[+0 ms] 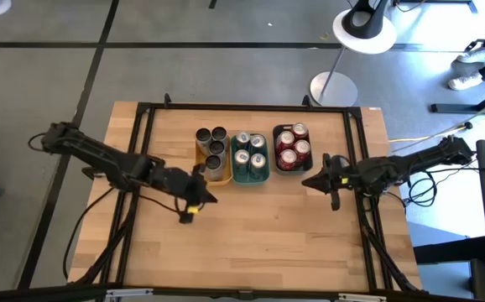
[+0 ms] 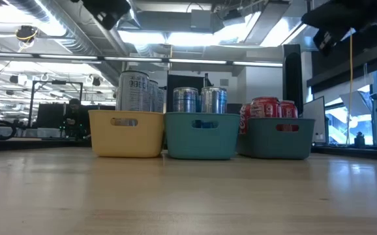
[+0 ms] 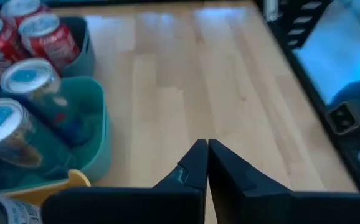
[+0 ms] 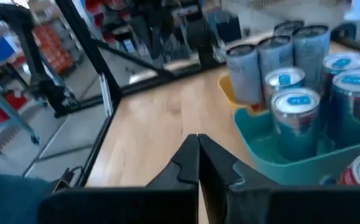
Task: Sort soda cans
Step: Return to Home Position
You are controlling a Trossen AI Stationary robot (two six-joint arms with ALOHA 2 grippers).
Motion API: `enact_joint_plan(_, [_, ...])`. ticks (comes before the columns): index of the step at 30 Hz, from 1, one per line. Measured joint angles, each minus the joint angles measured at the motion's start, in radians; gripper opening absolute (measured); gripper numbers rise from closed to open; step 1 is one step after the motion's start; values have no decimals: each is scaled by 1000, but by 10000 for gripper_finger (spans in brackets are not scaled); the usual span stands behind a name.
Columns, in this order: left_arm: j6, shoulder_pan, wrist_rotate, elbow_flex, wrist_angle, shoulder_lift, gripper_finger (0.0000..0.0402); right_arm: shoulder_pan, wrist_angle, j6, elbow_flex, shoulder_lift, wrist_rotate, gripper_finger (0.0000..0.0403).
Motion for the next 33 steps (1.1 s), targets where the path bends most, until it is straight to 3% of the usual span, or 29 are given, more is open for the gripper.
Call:
enact_joint_plan(4, [44, 62, 97, -80, 52, -113, 6, 0, 129, -15, -140, -103, 4, 2])
enact_joint_plan(9, [-53, 139, 191, -219, 158, -285, 3, 0, 263, 29, -261, -254, -46, 1])
enact_joint_plan(16, [-127, 163, 152, -384, 334, -469, 3, 0, 308, -9, -306, -426, -146, 1])
enact_joint_plan(20, [-35, 174, 75, -417, 301, -512, 11, 0, 281, -24, -306, -480, -150, 1])
enact_joint_plan(23, [-86, 174, 66, -418, 271, -515, 14, 0, 279, -24, -306, -491, -150, 1])
enact_joint_plan(26, [-19, 156, 75, -430, 259, -512, 15, 0, 277, -23, -306, -491, -150, 1])
enact_joint_plan(30, [61, 152, 83, -527, 400, -543, 15, 0, 265, -79, -306, -491, -160, 1])
enact_joint_plan(33, [73, 164, 88, -623, 546, -590, 15, 1, 222, -189, -306, -491, -236, 1])
